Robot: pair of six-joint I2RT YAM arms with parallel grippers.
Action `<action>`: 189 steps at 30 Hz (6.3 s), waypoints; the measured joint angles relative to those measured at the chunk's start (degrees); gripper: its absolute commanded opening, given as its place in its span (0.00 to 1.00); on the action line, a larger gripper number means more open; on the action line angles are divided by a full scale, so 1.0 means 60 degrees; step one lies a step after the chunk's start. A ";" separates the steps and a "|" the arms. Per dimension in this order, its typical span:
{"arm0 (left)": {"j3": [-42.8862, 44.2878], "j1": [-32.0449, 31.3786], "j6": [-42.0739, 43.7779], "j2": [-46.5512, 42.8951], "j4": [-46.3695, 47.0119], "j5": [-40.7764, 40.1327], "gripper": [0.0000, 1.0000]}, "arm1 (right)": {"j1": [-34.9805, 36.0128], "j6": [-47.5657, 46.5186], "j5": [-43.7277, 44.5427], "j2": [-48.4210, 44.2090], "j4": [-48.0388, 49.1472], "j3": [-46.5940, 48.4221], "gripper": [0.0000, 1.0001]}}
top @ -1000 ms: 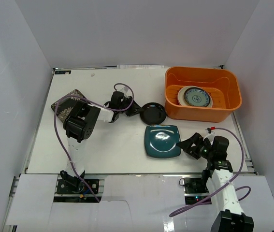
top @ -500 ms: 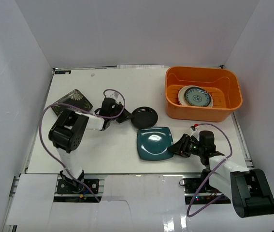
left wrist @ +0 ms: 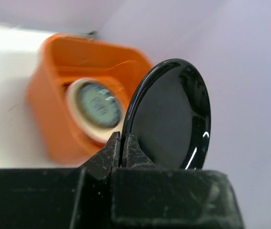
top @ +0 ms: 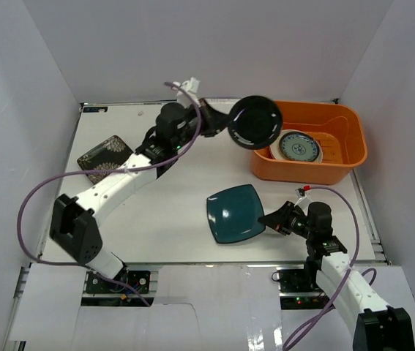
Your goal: Place the plates into the plastic bin on the countertop
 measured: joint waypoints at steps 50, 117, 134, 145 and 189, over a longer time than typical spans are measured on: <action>-0.4666 0.5836 -0.0255 -0.5020 -0.5206 -0.2069 0.89 | -0.4983 0.1716 -0.0382 0.4069 0.0102 0.7111 0.08; -0.6881 0.8961 -0.2044 -0.0783 0.1942 0.4415 0.00 | 0.4685 -0.2419 0.1883 0.4805 -0.1443 0.8295 0.90; -0.5887 0.5963 -0.0831 -0.4073 -0.0929 0.5486 0.00 | 0.4739 -0.3577 0.2973 0.7413 -0.3031 1.0666 0.77; -0.5421 0.5213 -0.0379 -0.4539 -0.1439 0.5632 0.70 | 0.4634 -0.2590 0.3275 0.6750 -0.2714 1.0200 0.08; -0.4867 0.2044 0.3530 -0.7140 -0.3792 0.3599 0.98 | -0.4222 -0.4659 0.2379 1.1041 -0.6437 1.5194 0.90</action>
